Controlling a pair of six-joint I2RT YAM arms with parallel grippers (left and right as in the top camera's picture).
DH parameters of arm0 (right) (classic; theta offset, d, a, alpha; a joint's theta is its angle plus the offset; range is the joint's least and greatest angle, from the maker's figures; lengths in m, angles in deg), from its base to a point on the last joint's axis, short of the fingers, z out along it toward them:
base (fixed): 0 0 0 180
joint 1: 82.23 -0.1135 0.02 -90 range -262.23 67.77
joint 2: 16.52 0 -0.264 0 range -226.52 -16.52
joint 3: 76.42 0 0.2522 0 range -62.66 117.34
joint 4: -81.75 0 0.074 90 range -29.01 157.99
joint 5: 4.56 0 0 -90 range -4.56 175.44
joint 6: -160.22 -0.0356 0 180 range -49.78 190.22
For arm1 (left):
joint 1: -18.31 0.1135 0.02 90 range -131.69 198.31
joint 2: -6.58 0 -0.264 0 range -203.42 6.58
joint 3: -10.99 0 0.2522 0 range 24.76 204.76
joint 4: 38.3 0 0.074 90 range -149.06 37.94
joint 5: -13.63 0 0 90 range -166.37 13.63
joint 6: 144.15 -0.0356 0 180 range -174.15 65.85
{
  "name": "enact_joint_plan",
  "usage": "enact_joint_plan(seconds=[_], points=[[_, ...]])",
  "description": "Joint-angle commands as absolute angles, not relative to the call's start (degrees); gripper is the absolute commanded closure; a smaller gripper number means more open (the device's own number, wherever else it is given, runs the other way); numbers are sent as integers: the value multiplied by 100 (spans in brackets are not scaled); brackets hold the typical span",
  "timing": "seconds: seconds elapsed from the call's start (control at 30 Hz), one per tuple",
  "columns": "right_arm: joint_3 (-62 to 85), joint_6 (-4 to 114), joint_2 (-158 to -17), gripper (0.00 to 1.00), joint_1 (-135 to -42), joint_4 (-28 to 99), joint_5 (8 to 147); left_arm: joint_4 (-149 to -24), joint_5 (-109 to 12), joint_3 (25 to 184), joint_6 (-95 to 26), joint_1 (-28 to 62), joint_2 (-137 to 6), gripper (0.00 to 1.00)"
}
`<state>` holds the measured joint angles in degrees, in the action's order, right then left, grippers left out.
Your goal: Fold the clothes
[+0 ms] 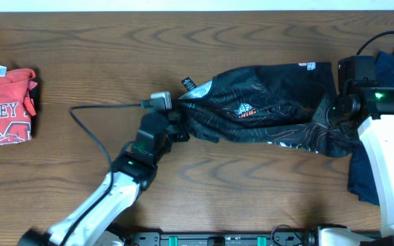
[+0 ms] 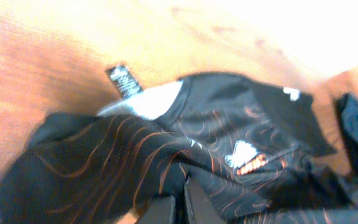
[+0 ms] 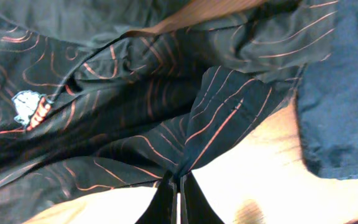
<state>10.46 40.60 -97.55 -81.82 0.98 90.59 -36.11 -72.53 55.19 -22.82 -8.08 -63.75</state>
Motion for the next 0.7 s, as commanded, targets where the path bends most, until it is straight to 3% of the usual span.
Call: enact_joint_plan(seconds=[0.0,0.27,0.67], points=[[1304,4121,-9773,99,-8228,105,9566,-4370,-7605,6120,-3143,-813,-5785,94],[2065,4223,-9773,99,-8151,109,9774,-6184,-8707,7001,-4218,-813,-5042,94],[4115,4785,-9773,98,-7719,-286,9767,-6494,-9609,7569,-5010,-808,-4646,94]])
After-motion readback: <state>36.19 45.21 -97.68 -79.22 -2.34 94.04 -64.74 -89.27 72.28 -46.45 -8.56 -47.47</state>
